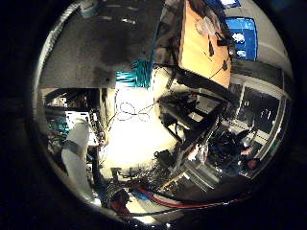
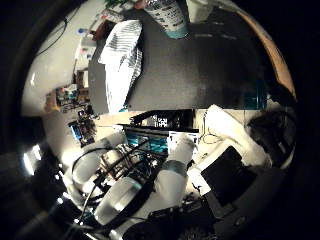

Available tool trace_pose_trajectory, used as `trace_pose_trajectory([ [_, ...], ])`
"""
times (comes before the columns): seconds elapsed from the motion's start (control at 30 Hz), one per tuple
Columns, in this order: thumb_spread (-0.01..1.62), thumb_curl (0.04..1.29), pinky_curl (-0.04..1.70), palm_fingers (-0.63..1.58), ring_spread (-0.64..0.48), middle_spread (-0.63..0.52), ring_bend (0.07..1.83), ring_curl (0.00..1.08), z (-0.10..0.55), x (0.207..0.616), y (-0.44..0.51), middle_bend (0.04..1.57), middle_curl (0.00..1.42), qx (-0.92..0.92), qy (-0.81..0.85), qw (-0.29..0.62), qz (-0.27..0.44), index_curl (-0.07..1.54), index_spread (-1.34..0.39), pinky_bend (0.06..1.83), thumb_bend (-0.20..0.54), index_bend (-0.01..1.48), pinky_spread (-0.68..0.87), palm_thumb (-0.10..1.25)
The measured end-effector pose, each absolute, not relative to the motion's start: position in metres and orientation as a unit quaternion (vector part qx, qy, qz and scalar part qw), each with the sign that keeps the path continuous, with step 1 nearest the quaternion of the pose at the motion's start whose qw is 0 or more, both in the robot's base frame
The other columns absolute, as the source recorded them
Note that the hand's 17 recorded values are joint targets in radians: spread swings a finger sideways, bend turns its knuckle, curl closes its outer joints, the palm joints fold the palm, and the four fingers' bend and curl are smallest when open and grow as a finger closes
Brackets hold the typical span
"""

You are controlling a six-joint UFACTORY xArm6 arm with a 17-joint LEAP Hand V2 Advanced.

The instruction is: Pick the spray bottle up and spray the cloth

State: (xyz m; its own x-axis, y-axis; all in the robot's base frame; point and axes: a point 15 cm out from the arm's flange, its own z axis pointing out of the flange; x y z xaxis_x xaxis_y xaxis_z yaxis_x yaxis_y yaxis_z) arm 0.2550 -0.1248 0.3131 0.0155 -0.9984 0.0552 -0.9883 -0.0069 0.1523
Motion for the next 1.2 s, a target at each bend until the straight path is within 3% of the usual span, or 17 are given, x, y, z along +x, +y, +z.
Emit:
trace_pose_trajectory([
  [0.4,1.11,0.39,0.26,0.22,0.16,-0.04,0.18,0.16,0.315,0.26,-0.124,0.2,0.35,0.704,-0.707,0.048,-0.031,0.39,-0.42,0.18,-0.015,0.24,0.38,0.98],
  [0.67,1.13,0.38,0.26,0.23,0.16,-0.04,0.18,0.16,0.296,0.24,-0.132,0.2,0.35,0.696,-0.714,0.048,-0.055,0.39,-0.42,0.19,-0.014,0.23,0.39,0.98],
  [1.2,1.16,0.37,0.25,0.34,0.11,-0.08,0.23,0.21,0.28,0.241,-0.145,0.21,0.36,0.66,-0.745,-0.063,-0.067,0.35,-0.41,0.19,-0.016,0.17,0.38,0.91],
])
